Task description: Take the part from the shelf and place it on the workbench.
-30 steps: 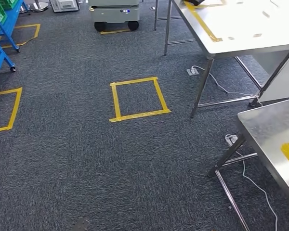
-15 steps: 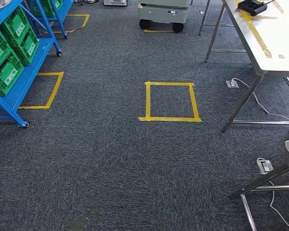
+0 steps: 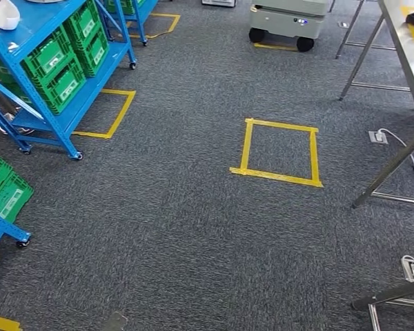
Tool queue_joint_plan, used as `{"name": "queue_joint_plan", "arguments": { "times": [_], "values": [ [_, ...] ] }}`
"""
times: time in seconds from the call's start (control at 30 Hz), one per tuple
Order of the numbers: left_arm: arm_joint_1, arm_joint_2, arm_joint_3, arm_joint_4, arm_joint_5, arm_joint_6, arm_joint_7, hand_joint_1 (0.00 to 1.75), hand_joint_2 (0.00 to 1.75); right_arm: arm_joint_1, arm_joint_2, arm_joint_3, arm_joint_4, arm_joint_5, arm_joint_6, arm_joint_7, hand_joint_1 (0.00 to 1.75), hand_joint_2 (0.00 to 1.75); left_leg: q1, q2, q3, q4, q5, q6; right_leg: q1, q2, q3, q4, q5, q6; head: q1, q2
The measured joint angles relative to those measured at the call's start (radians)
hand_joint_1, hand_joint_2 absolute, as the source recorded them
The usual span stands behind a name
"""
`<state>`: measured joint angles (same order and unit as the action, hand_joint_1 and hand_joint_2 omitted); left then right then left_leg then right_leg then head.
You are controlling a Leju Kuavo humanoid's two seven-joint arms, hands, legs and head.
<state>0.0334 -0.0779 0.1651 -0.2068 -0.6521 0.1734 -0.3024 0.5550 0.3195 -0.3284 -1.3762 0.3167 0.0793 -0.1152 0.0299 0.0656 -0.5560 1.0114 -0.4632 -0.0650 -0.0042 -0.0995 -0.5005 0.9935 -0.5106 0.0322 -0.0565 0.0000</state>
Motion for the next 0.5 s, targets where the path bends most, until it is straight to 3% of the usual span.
{"name": "queue_joint_plan", "arguments": {
  "times": [0.03,0.1,0.13,0.2,0.23,0.3,0.33,0.37,0.43,0.5],
  "values": [
    [-0.001,-0.001,0.000,0.000,0.001,0.001,-0.002,0.00,0.00,-0.003,0.000,-0.003,-0.011,-0.008,-0.003,-0.011,0.00,0.00,-0.002,0.004,0.007,-0.015,0.000,0.010,0.002,-0.010,0.003,0.003,-0.007,0.006,0.002,0.000],
    [0.002,0.000,0.000,0.000,0.002,0.003,-0.003,0.00,0.00,-0.013,0.000,-0.006,-0.030,-0.020,-0.013,-0.025,0.00,0.00,-0.005,-0.020,0.004,-0.017,-0.002,0.033,0.000,-0.026,0.012,0.000,-0.013,0.012,0.008,0.000],
    [0.004,0.001,0.000,0.000,0.002,0.005,-0.003,0.00,0.00,-0.017,0.000,-0.006,-0.036,-0.023,-0.018,-0.027,0.00,0.00,-0.006,-0.030,0.004,-0.017,-0.001,0.040,-0.003,-0.016,0.015,0.004,-0.021,0.015,0.010,0.000],
    [0.005,0.002,0.001,0.000,0.003,0.007,-0.004,0.00,0.00,-0.019,0.000,-0.006,-0.045,-0.028,-0.028,-0.030,0.00,0.00,-0.006,-0.052,0.004,-0.018,0.003,0.054,-0.006,0.035,-0.013,0.075,-0.070,0.020,0.013,0.000],
    [0.005,0.001,0.001,0.000,0.003,0.007,-0.005,0.00,0.00,-0.017,0.000,-0.006,-0.047,-0.032,-0.033,-0.030,0.00,0.00,-0.007,-0.064,0.002,-0.018,0.004,0.059,-0.006,0.066,-0.044,0.142,-0.106,0.020,0.016,0.000],
    [0.005,0.001,0.001,0.000,0.003,0.008,-0.007,0.00,0.00,-0.014,0.000,-0.006,-0.048,-0.041,-0.044,-0.030,0.00,0.00,-0.013,-0.091,0.001,-0.018,0.005,0.065,-0.003,0.092,-0.114,0.276,-0.156,0.014,0.018,0.000],
    [0.006,0.001,0.001,0.000,0.003,0.008,-0.008,0.00,0.00,-0.013,0.000,-0.005,-0.049,-0.046,-0.050,-0.029,0.00,0.00,-0.016,-0.106,0.001,-0.018,0.006,0.066,0.000,0.096,-0.132,0.301,-0.153,0.008,0.019,0.000],
    [0.007,0.001,0.001,0.000,0.003,0.008,-0.010,0.00,0.00,-0.012,0.000,-0.005,-0.049,-0.049,-0.054,-0.028,0.00,0.00,-0.019,-0.121,0.001,-0.018,0.006,0.067,0.003,0.100,-0.132,0.286,-0.130,0.000,0.019,0.000],
    [0.008,-0.001,0.001,0.000,0.004,0.010,-0.011,0.00,0.00,-0.012,0.000,-0.005,-0.050,-0.051,-0.058,-0.027,0.00,0.00,-0.021,-0.151,0.002,-0.018,0.008,0.068,0.013,0.132,-0.084,0.158,-0.050,-0.019,0.019,0.000],
    [0.008,-0.004,0.001,0.000,0.004,0.011,-0.013,0.00,0.00,-0.011,0.000,-0.005,-0.050,-0.052,-0.059,-0.028,0.00,0.00,-0.022,-0.178,0.000,-0.017,0.010,0.065,0.022,0.173,-0.036,0.044,0.003,-0.029,0.019,0.000]
  ]
}}
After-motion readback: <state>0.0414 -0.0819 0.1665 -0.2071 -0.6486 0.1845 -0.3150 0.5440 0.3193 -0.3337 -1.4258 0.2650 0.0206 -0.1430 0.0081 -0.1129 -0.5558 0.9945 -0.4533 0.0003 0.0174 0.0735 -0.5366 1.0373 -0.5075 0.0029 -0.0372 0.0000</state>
